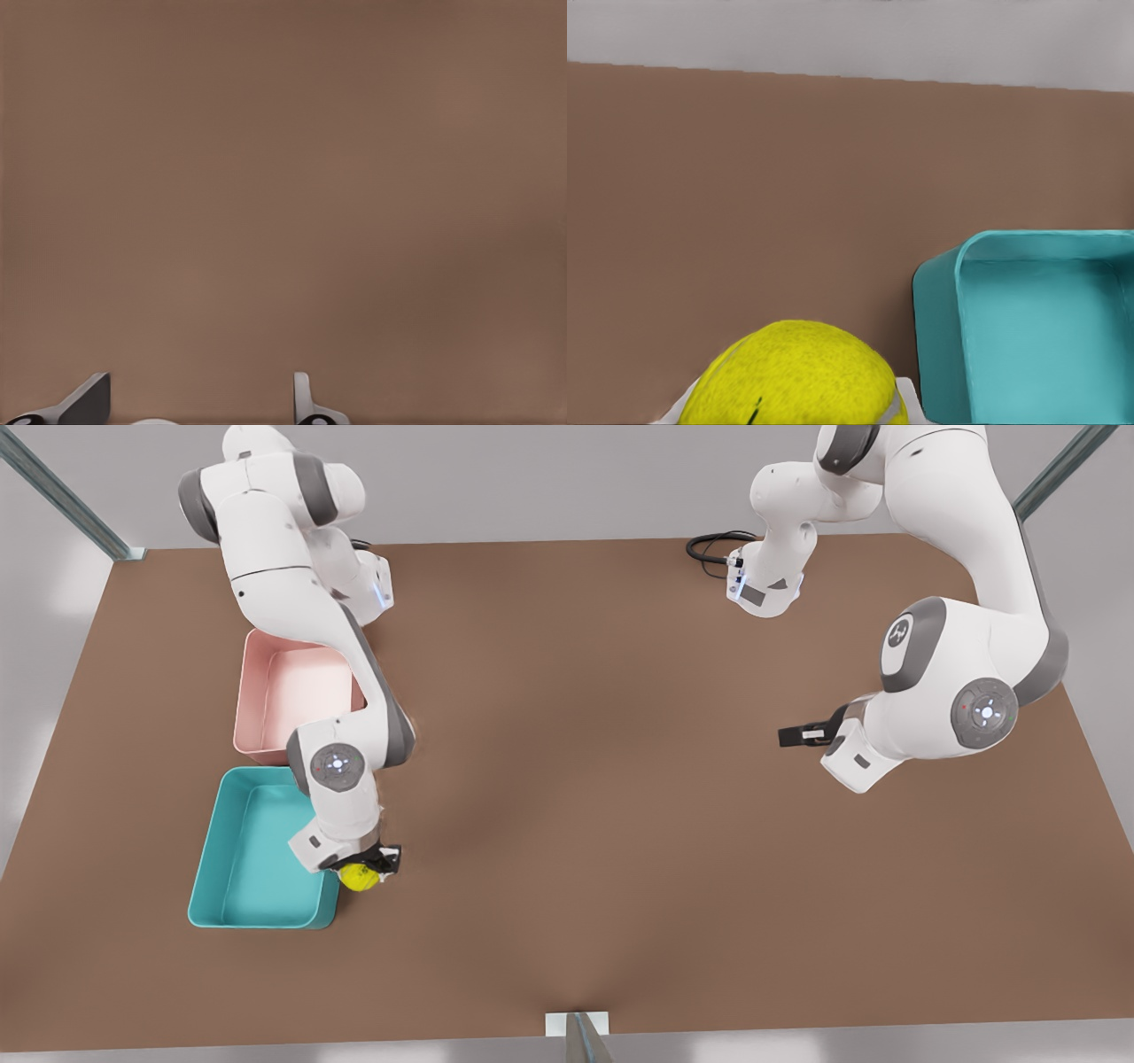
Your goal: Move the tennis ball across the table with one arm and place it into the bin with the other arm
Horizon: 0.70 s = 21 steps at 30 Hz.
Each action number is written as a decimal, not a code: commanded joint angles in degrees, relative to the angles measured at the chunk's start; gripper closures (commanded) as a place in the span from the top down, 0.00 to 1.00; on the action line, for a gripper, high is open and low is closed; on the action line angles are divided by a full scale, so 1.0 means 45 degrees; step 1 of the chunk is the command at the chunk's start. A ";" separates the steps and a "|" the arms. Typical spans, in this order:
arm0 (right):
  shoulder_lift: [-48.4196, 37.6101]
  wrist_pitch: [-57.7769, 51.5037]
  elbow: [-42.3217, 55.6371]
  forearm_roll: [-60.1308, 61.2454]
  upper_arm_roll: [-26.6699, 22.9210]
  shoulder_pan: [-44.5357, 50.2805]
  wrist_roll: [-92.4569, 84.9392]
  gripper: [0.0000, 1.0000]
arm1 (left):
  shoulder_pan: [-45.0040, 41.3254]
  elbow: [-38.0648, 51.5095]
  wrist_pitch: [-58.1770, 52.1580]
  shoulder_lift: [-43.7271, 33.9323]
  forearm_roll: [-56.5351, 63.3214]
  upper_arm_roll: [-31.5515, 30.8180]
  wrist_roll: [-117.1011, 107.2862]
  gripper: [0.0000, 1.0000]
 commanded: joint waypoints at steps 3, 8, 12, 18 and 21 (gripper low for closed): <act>0.0034 -0.0446 -0.0085 -0.0194 -0.0037 -0.1923 -0.9822 0.70 | -0.0004 0.0006 0.0030 0.0094 0.0013 -0.0004 -0.0018 1.00; 0.0171 -0.1325 -0.0339 0.1446 0.0002 -0.2431 -0.9959 1.00 | -0.0023 0.0006 -0.0029 0.0094 -0.0006 -0.0004 -0.0018 1.00; 0.0151 -0.1891 -0.0300 0.2560 0.0060 -0.2412 -0.9959 1.00 | -0.0043 0.0006 -0.0009 0.0094 -0.0006 -0.0024 -0.0018 1.00; -0.2678 -0.8923 0.1948 0.4006 0.0412 -0.1260 -0.4978 1.00 | -0.0043 0.0006 -0.0029 0.0094 0.0013 -0.0004 -0.0018 1.00; -0.5023 -1.0367 0.1615 0.3908 0.0295 -0.1279 -0.5115 1.00 | -0.0043 0.0006 -0.0028 0.0094 0.0013 -0.0024 -0.0018 1.00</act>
